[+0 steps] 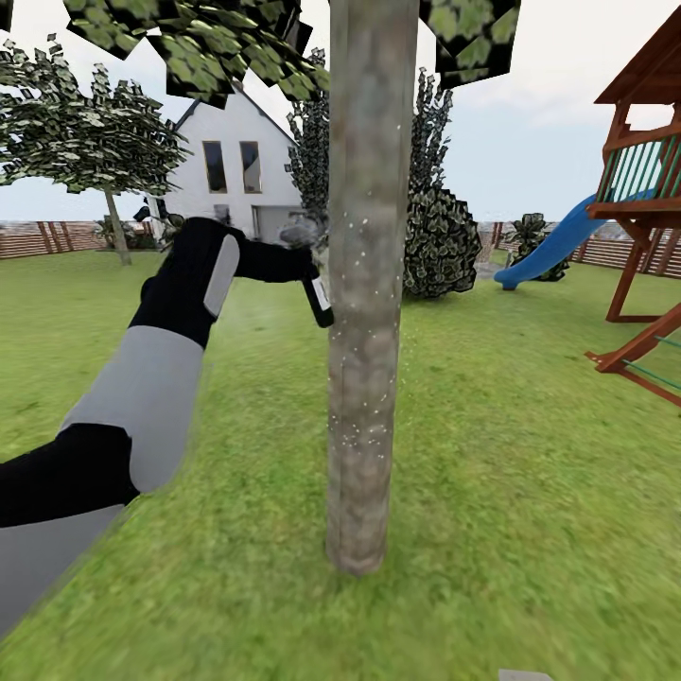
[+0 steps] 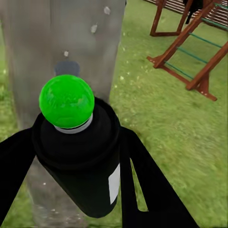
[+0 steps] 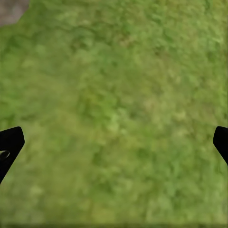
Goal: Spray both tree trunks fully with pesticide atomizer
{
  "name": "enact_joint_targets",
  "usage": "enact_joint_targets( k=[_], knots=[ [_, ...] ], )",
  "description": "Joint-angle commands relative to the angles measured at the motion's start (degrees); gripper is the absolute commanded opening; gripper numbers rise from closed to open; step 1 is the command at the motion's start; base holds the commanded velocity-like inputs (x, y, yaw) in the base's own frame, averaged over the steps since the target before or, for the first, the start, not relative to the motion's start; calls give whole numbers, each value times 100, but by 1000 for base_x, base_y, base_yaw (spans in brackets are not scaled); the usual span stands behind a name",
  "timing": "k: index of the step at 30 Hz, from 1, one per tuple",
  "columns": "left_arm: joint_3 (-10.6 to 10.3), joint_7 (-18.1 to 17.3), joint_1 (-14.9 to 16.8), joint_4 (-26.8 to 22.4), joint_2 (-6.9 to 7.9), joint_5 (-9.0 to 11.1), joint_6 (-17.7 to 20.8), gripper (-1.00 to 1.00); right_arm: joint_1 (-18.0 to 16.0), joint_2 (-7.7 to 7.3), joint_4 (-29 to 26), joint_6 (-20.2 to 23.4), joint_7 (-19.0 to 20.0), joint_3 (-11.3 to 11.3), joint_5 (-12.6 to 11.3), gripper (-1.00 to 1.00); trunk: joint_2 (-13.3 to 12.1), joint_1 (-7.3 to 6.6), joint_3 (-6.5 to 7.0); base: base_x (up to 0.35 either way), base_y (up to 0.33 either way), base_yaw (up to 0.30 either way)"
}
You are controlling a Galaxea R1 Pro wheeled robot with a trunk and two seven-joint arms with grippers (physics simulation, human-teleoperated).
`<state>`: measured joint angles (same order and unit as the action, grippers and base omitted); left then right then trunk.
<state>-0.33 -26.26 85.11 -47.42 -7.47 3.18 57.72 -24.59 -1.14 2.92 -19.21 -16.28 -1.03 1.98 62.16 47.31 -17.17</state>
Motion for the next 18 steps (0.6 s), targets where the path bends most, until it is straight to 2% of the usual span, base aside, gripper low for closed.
enact_joint_targets(
  k=[1, 3, 4, 5, 8, 10, 13, 16, 18],
  knots=[
    [-7, 13, 6, 165, 39, 125, 44, -100, -11, 0, 24, -39, -15, -11, 21, 100, 6, 0, -7, 0, 0, 0],
    [-22, 18, 6, 963, -119, 128, -15, -100, -11, 0, 24, -39, -15, -11, 21, 100, 6, 0, -7, 0, 0, 0],
    [-32, 38, 6, 1618, -232, 125, -100, -100, -11, 0, 24, -39, -15, -11, 21, 100, 6, 0, -7, 0, 0, 0],
    [-36, 49, 6, 2192, -253, 123, -272, -100, -11, 0, 24, -39, -15, -11, 21, 100, 6, 0, -7, 0, 0, 0],
    [-31, 51, 6, 3101, -253, 122, -760, -100, -11, 0, 24, -39, -15, -11, 21, 100, 6, 0, -7, 0, 0, 0],
    [-25, 56, 6, 3918, -253, 107, -1331, -100, -11, 0, 24, -39, -15, -11, 21, 100, 6, 0, -7, 0, 0, 0],
    [-21, 55, 6, 4380, -253, 62, -1757, -100, -11, 0, 24, -39, -15, -11, 21, 100, 6, 0, -7, 0, 0, 0],
    [-20, 59, -21, 4544, -253, -257, -2098, -100, -11, 0, 24, -39, -15, -11, 21, 100, 6, 0, -7, 0, 0, 0],
    [-20, 59, -141, 4557, -253, -304, -2313, -100, -11, 0, 24, -39, -15, -11, 21, 100, 6, 0, -7, 0, 0, 0]
  ],
)
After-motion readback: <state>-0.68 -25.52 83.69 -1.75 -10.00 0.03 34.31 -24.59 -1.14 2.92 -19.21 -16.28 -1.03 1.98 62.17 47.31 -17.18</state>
